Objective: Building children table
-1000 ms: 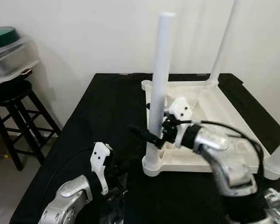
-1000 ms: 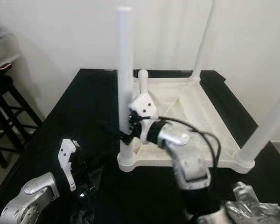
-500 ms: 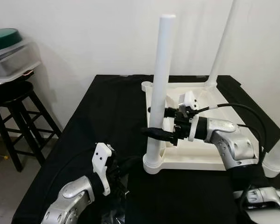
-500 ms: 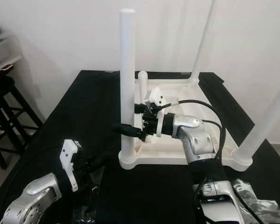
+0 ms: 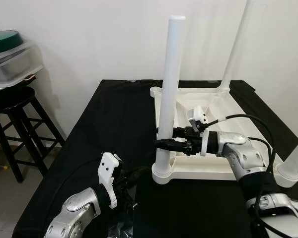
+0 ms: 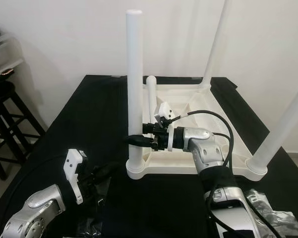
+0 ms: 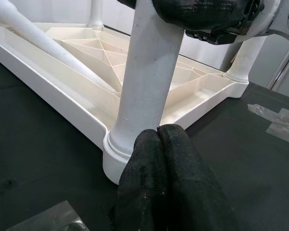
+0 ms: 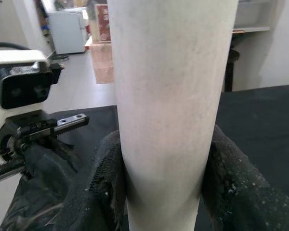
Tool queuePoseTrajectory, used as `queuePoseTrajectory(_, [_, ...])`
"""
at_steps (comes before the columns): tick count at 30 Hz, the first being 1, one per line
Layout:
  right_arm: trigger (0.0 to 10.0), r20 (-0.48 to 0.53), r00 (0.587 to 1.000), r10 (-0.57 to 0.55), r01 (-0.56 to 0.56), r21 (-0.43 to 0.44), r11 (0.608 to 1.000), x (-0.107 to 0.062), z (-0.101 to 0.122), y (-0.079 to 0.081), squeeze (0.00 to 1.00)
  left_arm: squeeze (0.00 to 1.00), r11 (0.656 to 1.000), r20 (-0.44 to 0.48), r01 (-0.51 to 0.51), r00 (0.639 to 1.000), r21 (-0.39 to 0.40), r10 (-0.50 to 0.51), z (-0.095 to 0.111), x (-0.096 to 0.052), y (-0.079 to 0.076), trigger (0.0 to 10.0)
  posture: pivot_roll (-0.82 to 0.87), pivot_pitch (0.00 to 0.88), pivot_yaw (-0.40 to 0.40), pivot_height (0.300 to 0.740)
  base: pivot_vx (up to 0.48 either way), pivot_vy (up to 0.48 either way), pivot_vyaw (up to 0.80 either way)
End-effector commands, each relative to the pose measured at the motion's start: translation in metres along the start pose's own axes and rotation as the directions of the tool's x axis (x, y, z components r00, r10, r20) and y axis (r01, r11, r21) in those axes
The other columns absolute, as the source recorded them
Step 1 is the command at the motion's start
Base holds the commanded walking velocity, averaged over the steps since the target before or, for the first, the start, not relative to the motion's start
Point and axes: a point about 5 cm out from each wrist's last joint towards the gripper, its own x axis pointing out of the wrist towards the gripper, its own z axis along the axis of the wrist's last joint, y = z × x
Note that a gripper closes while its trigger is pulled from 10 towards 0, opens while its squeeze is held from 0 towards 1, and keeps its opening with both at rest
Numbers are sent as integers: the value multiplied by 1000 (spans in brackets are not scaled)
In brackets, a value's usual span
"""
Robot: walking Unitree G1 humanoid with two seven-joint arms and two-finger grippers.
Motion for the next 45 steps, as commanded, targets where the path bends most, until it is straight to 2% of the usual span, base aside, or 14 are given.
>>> queuePoseTrajectory(1, [0, -21, 1000, -16, 15, -39, 999, -3, 1, -2, 0, 0, 1000, -4, -2, 1000, 3, 2, -2, 0, -1, 10000, -57, 0, -7, 740, 0, 0, 0])
queuePoseTrajectory(9, [0, -55, 940, -337, 334, -52, 941, 5, -11, 10, 0, 0, 1000, -5, 1, 1000, 1, -1, -2, -2, -1, 10000, -61, 0, -33, 740, 0, 0, 0])
queuePoseTrajectory(11, [0, -97, 593, -799, 791, 254, 557, 12, -35, 37, 0, 0, 1000, -3, -1, 1000, 3, 1, 0, -3, -1, 10000, -56, 0, -34, 740, 0, 0, 0])
queuePoseTrajectory(13, [0, -158, 510, -846, 852, 228, 471, 27, -51, 74, 0, 0, 1000, -5, -4, 1000, 6, 4, 0, -3, 0, 10000, -62, 0, -21, 740, 0, 0, 0])
queuePoseTrajectory(16, [0, -141, 549, -824, 831, 196, 520, 34, -52, 81, 0, 0, 1000, -6, -5, 1000, 7, 5, 0, -3, 1, 10000, -62, 0, -21, 740, 0, 0, 0])
queuePoseTrajectory(17, [0, -126, 617, -776, 786, 122, 605, 37, -48, 66, 0, 0, 1000, -8, 3, 1000, 1, -3, -1, -2, 1, 10000, -75, 0, -17, 740, 0, 0, 0])
queuePoseTrajectory(22, [0, -122, 686, -717, 726, 55, 686, 47, -44, 64, 0, 0, 1000, -6, 2, 1000, -1, -2, 0, -2, 2, 10000, -75, 0, -17, 740, 0, 0, 0])
queuePoseTrajectory(23, [3765, -124, 687, -716, 725, 57, 686, 48, -43, 66, 0, 0, 1000, 0, -9, 1000, 2, 9, 0, -2, 2, 10000, -75, 0, -15, 740, 0, 0, 0])
queuePoseTrajectory(24, [10000, -124, 691, -712, 722, 95, 685, 47, -42, 66, 0, 0, 1000, 4, -17, 1000, 2, 17, 0, -2, 3, 10000, -75, 0, -18, 740, 0, 0, 0])
queuePoseTrajectory(27, [10000, -118, 684, -720, 728, 172, 664, 45, -37, 66, 0, 0, 1000, 10, -22, 1000, -1, 22, 1, -1, 3, 10000, -75, 0, -20, 740, 0, 0, 0])
queuePoseTrajectory(28, [10000, -62, 748, -660, 660, 171, 732, 48, -23, 69, 1000, 0, 1000, 9, -20, 1000, -1, 20, 1, -1, 3, 10000, -77, 0, -17, 740, 0, 0, 0])
queuePoseTrajectory(32, [10000, 10, 846, -532, 528, 118, 841, 50, -8, 66, 1000, 0, 1000, 8, -17, 1000, -2, 17, 0, 0, 3, 10000, -78, 0, -15, 740, 0, 0, 0])
queuePoseTrajectory(33, [10000, 47, 910, -412, 409, 72, 910, 42, 2, 55, 0, 0, 1000, 6, -14, 1000, -1, 14, 0, 1, 3, 10000, -74, 0, -15, 740, 0, 0, 0])
queuePoseTrajectory(45, [10000, -35, 999, 20, -20, -13, 1000, 7, 14, 23, 0, 0, 1000, 4, -13, 1000, 0, 13, -1, 2, 2, 10000, -59, 0, -11, 740, 0, 0, 0])
